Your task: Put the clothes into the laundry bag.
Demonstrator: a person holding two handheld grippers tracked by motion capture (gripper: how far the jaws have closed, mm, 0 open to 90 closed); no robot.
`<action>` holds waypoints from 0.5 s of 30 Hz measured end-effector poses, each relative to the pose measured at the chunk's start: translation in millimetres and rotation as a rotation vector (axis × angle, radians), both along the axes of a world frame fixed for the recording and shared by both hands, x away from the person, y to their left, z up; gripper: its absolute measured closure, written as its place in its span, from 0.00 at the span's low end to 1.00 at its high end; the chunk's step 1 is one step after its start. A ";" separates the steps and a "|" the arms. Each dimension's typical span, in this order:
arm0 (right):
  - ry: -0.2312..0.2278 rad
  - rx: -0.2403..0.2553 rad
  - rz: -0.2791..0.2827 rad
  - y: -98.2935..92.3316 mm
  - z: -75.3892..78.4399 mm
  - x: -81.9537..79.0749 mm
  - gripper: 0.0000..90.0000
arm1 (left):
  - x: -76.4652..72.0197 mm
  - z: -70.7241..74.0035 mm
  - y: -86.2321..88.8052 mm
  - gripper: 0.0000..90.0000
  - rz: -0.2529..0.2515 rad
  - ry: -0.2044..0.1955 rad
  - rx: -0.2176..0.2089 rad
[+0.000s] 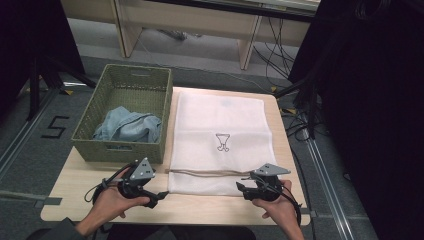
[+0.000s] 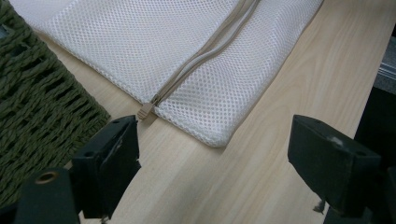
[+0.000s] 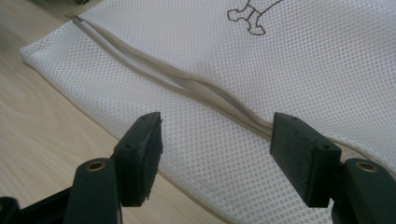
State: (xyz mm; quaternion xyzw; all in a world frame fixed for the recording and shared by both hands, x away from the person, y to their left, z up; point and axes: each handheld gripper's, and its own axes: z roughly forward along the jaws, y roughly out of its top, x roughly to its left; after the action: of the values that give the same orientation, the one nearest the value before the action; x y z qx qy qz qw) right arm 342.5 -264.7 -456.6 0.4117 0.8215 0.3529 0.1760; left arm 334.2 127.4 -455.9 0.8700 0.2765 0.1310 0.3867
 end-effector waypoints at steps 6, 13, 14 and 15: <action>0.003 -0.004 0.001 -0.8 -0.1 0.3 0.39 | 1.1 -0.6 -0.1 0.18 -0.009 -0.003 0.009; 0.010 0.001 -0.010 1.3 0.5 0.9 0.39 | 1.7 -1.1 1.3 0.18 0.003 0.002 0.004; -0.006 -0.004 -0.005 1.4 -0.8 1.3 0.39 | 2.1 -0.4 2.0 0.18 -0.006 -0.006 0.011; -0.012 -0.013 0.011 0.5 -1.0 2.8 0.39 | 2.9 0.1 2.4 0.18 -0.016 -0.014 0.018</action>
State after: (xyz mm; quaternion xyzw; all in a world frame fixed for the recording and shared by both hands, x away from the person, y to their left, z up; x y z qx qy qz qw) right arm 345.2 -264.2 -457.7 0.4038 0.8250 0.3510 0.1818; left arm 337.1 129.7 -455.8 0.8746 0.2658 0.1363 0.3819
